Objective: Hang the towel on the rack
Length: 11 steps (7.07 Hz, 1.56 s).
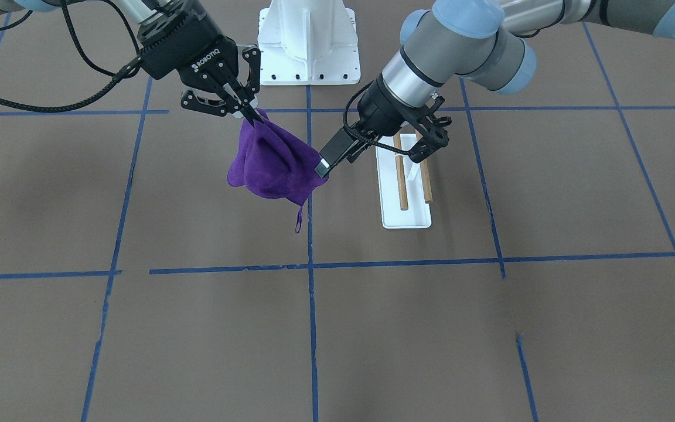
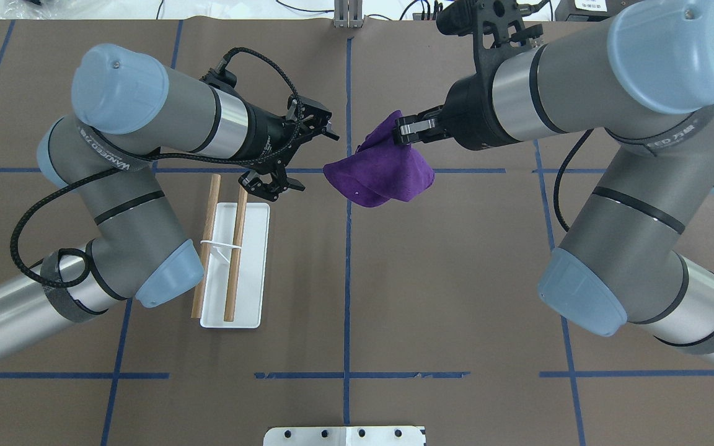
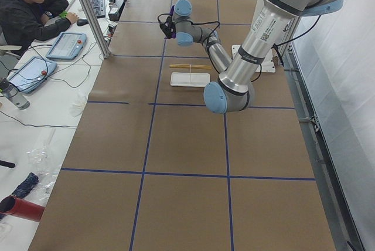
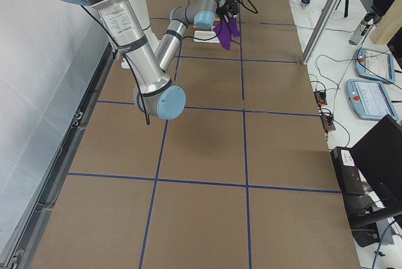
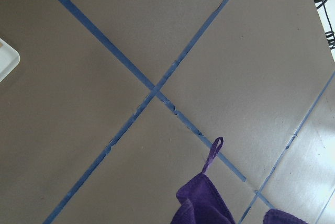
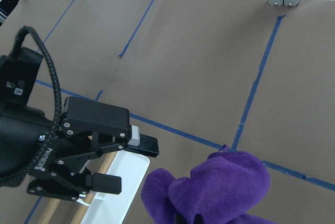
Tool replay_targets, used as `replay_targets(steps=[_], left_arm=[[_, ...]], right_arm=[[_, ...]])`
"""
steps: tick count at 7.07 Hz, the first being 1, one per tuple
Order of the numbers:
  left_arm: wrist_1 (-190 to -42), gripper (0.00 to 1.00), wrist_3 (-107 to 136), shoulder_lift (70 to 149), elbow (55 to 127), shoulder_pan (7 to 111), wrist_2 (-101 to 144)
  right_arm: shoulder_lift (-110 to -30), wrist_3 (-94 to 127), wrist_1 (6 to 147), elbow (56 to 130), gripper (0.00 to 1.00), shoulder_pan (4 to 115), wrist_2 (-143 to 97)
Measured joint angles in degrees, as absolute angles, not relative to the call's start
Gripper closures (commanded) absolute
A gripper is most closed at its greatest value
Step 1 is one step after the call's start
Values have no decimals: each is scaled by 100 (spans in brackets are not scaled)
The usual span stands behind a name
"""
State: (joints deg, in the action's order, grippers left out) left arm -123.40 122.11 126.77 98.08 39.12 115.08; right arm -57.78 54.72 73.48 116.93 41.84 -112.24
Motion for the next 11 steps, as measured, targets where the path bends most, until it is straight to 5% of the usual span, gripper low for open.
replay_targets(steps=[2,3,4,6,8,10,11], left_arm=[[-12342,0,12299,12704,9792,3908,11433],[-12348,14,12297,12712,9776,3893,11315],[-12353,48,12292,12715,9764,3873,11247],[-12370,89,12291,12718,9762,3855,11217],[-12444,100,12256,12712,9777,3817,11221],[-12471,100,12227,12660,9824,3792,11242],[-12470,100,12215,12636,9839,3791,11257]], right_arm=[[-5724,5488,7348,11746,100,4183,-11201],[-5698,5496,7348,11765,100,4184,-11196],[-5670,5500,7348,11773,100,4184,-11192],[-5628,5500,7348,11775,100,4185,-11182],[-5607,5492,7342,11770,100,4187,-11087],[-5628,5464,7339,11760,100,4191,-11055],[-5657,5435,7342,11753,6,4188,-11066]])
